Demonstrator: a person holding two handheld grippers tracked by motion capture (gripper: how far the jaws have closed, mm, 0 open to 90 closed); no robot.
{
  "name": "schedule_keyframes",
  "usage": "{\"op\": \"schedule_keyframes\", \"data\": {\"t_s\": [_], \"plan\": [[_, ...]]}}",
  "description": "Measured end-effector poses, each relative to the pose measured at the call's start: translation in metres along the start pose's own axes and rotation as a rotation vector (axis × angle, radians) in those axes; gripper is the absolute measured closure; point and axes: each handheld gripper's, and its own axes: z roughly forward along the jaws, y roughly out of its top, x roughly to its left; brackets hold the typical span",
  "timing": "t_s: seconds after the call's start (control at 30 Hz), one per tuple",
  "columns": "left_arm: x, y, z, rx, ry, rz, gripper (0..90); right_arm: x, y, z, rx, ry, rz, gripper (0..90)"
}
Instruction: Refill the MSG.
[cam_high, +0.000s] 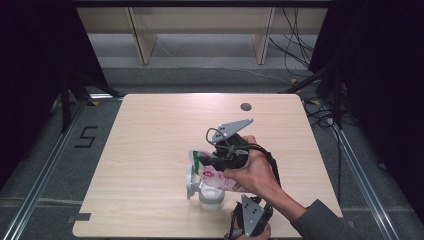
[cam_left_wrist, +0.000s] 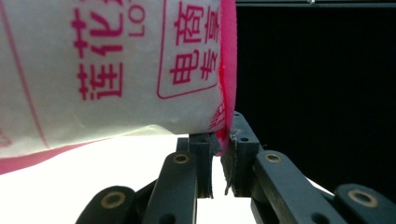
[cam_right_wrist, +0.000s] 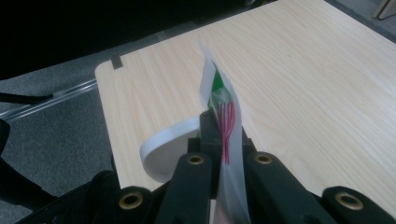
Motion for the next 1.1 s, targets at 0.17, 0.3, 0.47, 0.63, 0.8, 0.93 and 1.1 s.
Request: {"op": "schedule_keyframes", "data": {"t_s": [0.17, 0.3, 0.47, 0.63, 0.8, 0.93, 1.1], "plan": [[0.0003, 0.0003, 0.0001, 0.001, -0.005, 0.002, 81.8, -0.0010, 0.0003, -0.0018, 0.000, 0.007, -0.006, 90.0], [0.0013, 0.0004, 0.0002, -0.002, -0.010, -0.005, 81.8, -0.0005, 0.0003, -0.0006, -0.001, 0.003, -0.005, 90.0], [-0.0012, 0.0008, 0.0025, -0.039, -0.027, -0.050, 81.8, 0.0007, 0.0007, 0.0003, -0.008, 0.004, -0.011, 90.0], [0.0029, 0.0011, 0.0022, -0.028, 0.008, -0.017, 81.8, 0.0017, 0.0015, -0.0007, -0.007, 0.006, -0.013, 90.0], [0.0037, 0.0018, 0.0013, -0.013, 0.000, -0.014, 81.8, 0.0032, 0.0017, 0.0003, 0.006, 0.006, 0.001, 90.0], [0.0039, 0.0022, 0.0017, -0.012, -0.007, -0.017, 81.8, 0.0033, 0.0019, 0.0001, -0.001, 0.005, 0.003, 90.0], [0.0033, 0.0020, 0.0018, -0.012, -0.004, -0.012, 81.8, 0.0025, 0.0014, 0.0002, -0.003, 0.007, -0.010, 90.0]]}}
